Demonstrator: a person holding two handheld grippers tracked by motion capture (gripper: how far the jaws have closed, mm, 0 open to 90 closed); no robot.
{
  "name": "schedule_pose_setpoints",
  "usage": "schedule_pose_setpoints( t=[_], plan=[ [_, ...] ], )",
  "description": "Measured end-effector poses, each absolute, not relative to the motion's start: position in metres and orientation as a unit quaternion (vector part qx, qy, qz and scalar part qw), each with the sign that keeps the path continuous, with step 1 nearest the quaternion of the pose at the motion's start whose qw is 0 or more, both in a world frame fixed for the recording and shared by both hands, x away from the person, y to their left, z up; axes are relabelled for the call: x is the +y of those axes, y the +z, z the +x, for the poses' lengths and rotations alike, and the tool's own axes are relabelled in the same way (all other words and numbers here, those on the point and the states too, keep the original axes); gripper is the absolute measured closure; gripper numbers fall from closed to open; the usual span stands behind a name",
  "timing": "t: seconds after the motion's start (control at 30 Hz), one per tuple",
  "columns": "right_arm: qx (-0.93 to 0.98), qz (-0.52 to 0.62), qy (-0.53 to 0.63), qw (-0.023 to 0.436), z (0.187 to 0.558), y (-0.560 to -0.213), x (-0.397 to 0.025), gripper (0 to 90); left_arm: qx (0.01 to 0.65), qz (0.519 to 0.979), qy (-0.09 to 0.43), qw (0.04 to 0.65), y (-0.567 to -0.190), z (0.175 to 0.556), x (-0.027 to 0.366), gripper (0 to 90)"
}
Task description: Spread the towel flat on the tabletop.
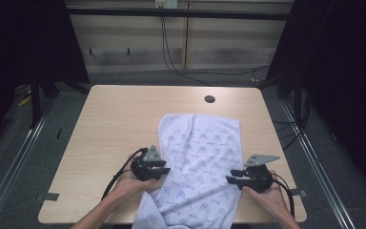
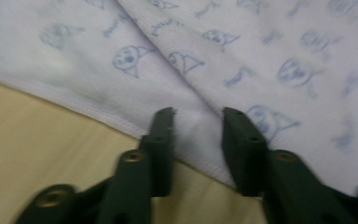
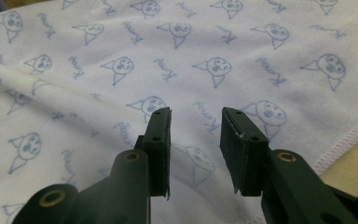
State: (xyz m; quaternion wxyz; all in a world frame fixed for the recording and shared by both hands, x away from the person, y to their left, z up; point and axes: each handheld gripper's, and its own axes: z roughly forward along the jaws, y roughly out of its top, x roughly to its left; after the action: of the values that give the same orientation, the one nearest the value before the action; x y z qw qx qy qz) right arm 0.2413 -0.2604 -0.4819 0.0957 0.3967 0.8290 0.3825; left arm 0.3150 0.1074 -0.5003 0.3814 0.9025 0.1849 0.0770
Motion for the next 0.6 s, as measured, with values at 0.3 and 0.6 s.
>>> schedule_pose_setpoints(
  t=[0.3, 0.6],
  plan=[
    [0.834, 0.393, 0.375, 0.101, 0.239, -0.481, -0.257, 62.9, 0.267, 0.883, 0.064, 0.380, -0.500, 0.338, 0.140, 89.7],
    [0.835, 0.398, 0.369, 0.095, 0.241, -0.483, -0.259, 63.1, 0.368, 0.843, 0.091, 0.382, -0.502, 0.367, 0.208, 89.6]
  ],
)
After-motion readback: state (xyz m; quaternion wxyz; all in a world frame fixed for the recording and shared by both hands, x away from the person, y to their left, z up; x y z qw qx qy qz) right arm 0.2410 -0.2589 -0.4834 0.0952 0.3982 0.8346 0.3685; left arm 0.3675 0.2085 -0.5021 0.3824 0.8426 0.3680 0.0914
